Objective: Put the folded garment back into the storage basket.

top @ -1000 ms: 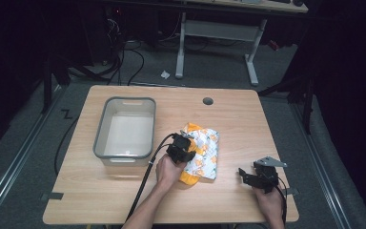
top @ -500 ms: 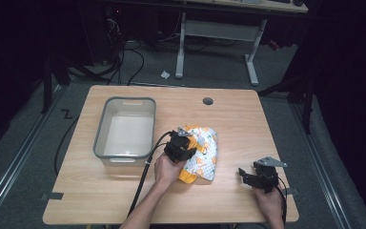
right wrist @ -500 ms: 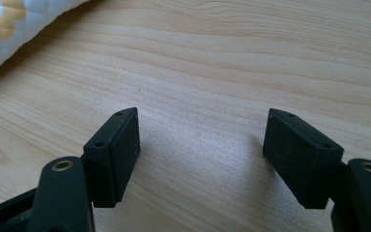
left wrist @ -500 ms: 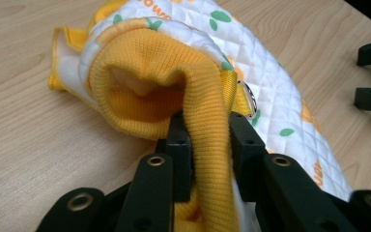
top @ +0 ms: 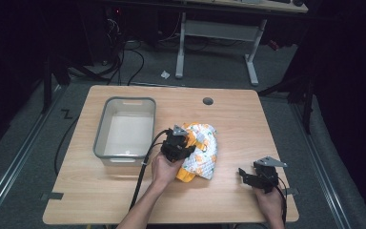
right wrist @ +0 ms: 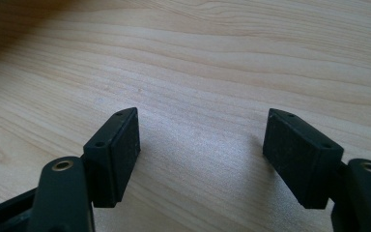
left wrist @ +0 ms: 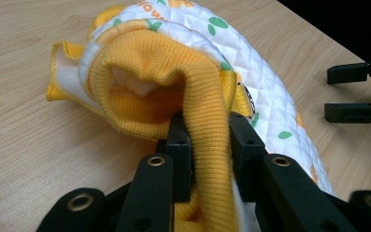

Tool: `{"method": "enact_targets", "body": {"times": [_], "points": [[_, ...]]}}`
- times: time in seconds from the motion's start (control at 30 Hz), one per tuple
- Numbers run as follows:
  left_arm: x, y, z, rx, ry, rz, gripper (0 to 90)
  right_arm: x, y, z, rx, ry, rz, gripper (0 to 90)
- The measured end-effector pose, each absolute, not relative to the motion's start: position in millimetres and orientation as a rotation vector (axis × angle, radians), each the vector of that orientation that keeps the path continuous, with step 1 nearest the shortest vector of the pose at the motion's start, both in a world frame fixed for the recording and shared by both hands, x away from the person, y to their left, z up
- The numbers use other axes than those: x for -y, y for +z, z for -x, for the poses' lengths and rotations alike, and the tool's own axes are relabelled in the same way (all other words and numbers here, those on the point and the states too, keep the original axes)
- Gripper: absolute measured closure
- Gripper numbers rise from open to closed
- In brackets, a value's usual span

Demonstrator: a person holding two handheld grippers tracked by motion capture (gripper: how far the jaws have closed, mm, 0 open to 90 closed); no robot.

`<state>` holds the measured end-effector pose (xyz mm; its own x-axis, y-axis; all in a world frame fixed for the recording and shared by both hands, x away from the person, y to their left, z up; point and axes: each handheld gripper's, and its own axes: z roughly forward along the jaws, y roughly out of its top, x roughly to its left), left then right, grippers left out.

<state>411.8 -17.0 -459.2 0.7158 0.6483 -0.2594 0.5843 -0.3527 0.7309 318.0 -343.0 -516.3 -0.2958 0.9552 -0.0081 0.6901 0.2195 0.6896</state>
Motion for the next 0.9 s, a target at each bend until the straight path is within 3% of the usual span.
{"method": "enact_targets", "body": {"times": [0.9], "points": [[-10.7,-424.3,-412.0,-0.910,0.087,-1.968,74.4,342.9,-516.4,-318.0,-2.066,0.819,-1.517,29.6]]}}
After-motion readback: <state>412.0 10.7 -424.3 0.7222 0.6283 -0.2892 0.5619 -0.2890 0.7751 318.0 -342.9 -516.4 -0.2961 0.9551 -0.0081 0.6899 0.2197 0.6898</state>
